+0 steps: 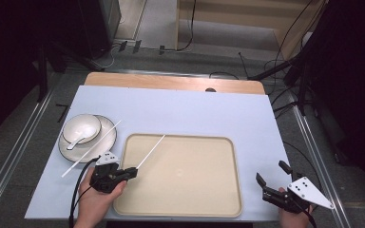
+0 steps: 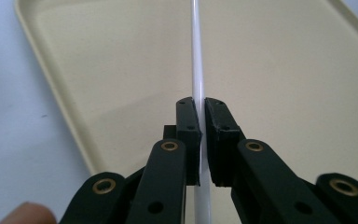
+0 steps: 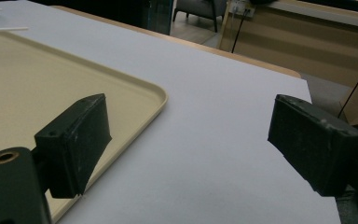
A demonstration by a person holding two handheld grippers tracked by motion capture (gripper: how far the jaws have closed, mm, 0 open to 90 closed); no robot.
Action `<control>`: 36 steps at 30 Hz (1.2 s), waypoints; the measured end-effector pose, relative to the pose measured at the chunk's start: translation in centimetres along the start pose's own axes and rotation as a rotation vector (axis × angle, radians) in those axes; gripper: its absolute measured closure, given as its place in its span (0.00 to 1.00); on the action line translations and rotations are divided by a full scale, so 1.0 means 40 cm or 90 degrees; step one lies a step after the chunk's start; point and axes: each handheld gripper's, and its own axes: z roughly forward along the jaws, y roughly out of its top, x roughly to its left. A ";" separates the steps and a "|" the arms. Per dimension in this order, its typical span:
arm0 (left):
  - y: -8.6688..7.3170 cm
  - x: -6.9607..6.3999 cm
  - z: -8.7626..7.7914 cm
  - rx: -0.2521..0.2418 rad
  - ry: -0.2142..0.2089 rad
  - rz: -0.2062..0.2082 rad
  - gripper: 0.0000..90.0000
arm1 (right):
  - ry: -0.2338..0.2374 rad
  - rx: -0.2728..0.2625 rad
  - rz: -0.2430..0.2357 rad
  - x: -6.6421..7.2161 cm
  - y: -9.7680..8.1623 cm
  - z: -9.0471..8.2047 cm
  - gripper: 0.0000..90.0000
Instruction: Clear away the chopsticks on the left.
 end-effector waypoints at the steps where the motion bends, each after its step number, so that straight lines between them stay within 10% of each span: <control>1: -0.001 -0.001 0.004 -0.001 -0.002 -0.004 0.95 | 0.000 0.000 -0.001 0.000 0.000 0.000 0.14; 21: -0.018 -0.032 0.063 0.033 0.072 0.025 0.94 | -0.005 -0.001 -0.002 -0.004 -0.003 -0.006 0.14; 36: 0.027 -0.014 0.045 -0.008 0.020 -0.006 0.90 | -0.005 0.001 0.002 -0.007 -0.006 -0.007 0.14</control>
